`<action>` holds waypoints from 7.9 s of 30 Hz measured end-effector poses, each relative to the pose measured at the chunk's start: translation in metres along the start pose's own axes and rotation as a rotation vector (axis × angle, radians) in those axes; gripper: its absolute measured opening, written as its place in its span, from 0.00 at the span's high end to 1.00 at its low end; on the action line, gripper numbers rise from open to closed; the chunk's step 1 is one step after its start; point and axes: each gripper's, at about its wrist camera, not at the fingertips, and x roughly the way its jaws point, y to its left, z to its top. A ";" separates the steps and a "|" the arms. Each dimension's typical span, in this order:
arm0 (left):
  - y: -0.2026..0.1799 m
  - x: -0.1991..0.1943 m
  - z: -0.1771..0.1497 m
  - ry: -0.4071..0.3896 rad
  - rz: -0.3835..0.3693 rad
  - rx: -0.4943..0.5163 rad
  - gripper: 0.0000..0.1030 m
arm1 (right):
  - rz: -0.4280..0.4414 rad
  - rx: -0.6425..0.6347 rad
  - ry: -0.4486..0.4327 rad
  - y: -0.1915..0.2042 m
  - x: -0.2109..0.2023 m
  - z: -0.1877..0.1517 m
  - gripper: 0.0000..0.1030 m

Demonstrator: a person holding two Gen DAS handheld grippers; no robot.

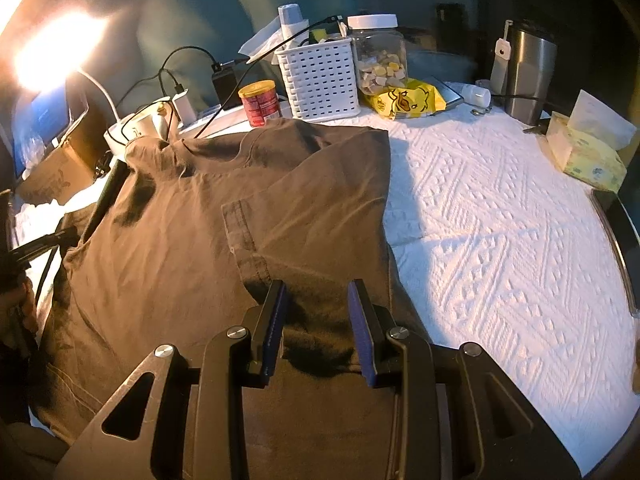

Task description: Fold small clothes

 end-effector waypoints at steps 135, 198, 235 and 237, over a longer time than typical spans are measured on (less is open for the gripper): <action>-0.088 -0.052 -0.067 0.194 -0.211 0.229 0.51 | -0.012 -0.072 0.016 0.014 -0.045 -0.047 0.67; -0.028 -0.141 -0.148 0.097 0.067 0.247 0.98 | -0.260 -0.035 -0.046 -0.041 -0.120 -0.153 0.93; -0.058 -0.185 -0.029 -0.244 0.106 0.232 0.98 | -0.168 -0.086 -0.284 -0.047 -0.163 -0.043 0.93; -0.060 -0.183 -0.022 -0.250 0.113 0.235 0.98 | -0.157 -0.085 -0.293 -0.049 -0.161 -0.034 0.93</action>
